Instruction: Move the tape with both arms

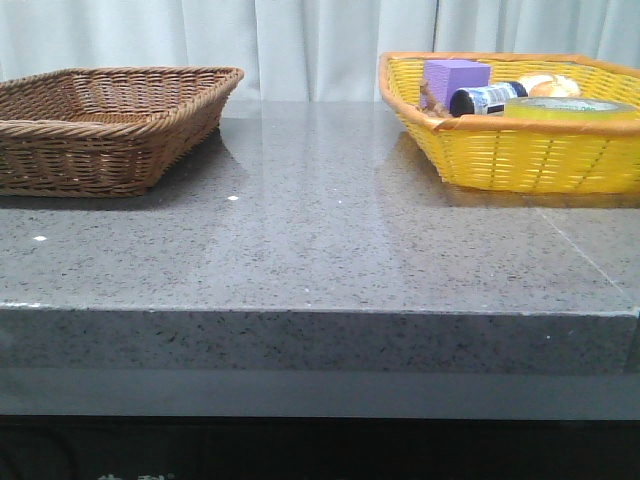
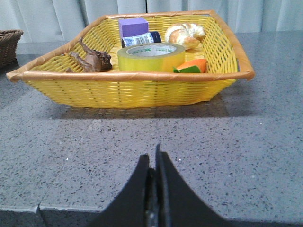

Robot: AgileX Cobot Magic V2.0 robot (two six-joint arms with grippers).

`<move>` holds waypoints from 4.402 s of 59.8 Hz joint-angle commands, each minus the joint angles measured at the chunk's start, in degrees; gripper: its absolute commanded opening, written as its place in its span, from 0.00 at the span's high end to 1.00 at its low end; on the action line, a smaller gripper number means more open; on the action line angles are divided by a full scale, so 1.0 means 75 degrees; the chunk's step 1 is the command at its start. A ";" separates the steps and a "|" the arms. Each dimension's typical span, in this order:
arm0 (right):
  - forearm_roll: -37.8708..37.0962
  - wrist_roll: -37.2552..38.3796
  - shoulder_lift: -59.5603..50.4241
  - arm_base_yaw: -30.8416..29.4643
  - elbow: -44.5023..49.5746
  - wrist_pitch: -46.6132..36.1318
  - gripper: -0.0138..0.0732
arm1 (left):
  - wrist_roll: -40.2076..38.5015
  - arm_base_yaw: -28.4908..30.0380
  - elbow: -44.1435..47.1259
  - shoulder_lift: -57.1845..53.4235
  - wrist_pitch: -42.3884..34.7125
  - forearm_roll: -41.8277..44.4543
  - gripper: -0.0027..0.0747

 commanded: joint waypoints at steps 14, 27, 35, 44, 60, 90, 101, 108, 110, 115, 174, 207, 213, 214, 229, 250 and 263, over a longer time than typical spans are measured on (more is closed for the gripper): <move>0.0029 -0.0048 -0.0193 -0.0028 -0.0200 -0.0595 0.92 | -0.0024 0.0012 0.0293 -0.0143 -0.0677 0.0000 0.99; 0.0029 -0.0048 -0.0193 -0.0028 -0.0200 -0.0595 0.92 | -0.0024 0.0012 0.0293 -0.0143 -0.0677 0.0000 0.99; 0.0029 -0.0048 -0.0193 -0.0028 -0.0200 -0.0595 0.92 | -0.0024 0.0012 0.0293 -0.0143 -0.0677 0.0000 0.99; 0.0029 -0.0048 -0.0193 -0.0028 -0.0200 -0.0595 0.92 | -0.0024 0.0012 0.0293 -0.0143 -0.0677 0.0000 0.99; 0.0029 -0.0048 -0.0193 -0.0028 -0.0200 -0.0595 0.92 | -0.0024 0.0012 0.0293 -0.0143 -0.0677 0.0000 0.99; 0.0029 -0.0048 -0.0193 -0.0028 -0.0200 -0.0638 0.92 | -0.0024 0.0012 0.0293 -0.0143 -0.0886 0.0000 0.99; 0.0029 -0.0048 -0.0193 -0.0028 -0.0557 -0.0539 0.92 | -0.0024 0.0012 -0.0099 -0.0113 -0.1130 0.0000 0.99; 0.0029 -0.0048 -0.0058 -0.0028 -0.1316 -0.0001 0.92 | -0.0024 0.0012 -0.0839 0.0201 -0.0941 0.0000 0.99; 0.0029 -0.0048 0.0041 -0.0028 -0.1549 0.0165 0.92 | -0.0024 0.0012 -0.1068 0.0349 -0.0827 0.0000 0.99; 0.0029 -0.0048 0.0514 -0.0028 -0.2284 0.0557 0.91 | -0.0024 0.0012 -0.1787 0.0983 -0.0464 0.0000 0.99; 0.0013 -0.0048 0.2973 -0.0028 -0.4264 -0.0040 0.17 | -0.0024 0.0012 -0.3838 0.3689 -0.0683 0.0000 0.14; 0.0023 0.0105 0.9073 -0.0670 -0.9382 0.2894 0.17 | -0.0024 0.0012 -0.3838 0.3689 -0.0683 0.0000 0.14; 0.0016 0.0105 1.0342 -0.0750 -1.0628 0.3791 0.17 | -0.0024 0.0012 -0.3838 0.3689 -0.0683 0.0000 0.14; 0.0016 0.0105 1.0542 -0.0767 -1.0828 0.3934 0.17 | -0.0024 0.0012 -0.3838 0.3689 -0.0683 0.0000 0.14; 0.0024 0.0105 1.2551 -0.1074 -1.2714 0.4957 0.17 | -0.0024 0.0012 -0.3838 0.3689 -0.0683 0.0000 0.14; 0.0024 0.0024 1.4140 -0.1071 -1.3613 0.5376 0.17 | -0.0024 0.0012 -0.3838 0.3689 -0.0683 0.0000 0.14; 0.0024 -0.0048 1.4524 -0.1071 -1.3613 0.5411 0.17 | -0.0024 0.0012 -0.3838 0.3689 -0.0683 0.0000 0.14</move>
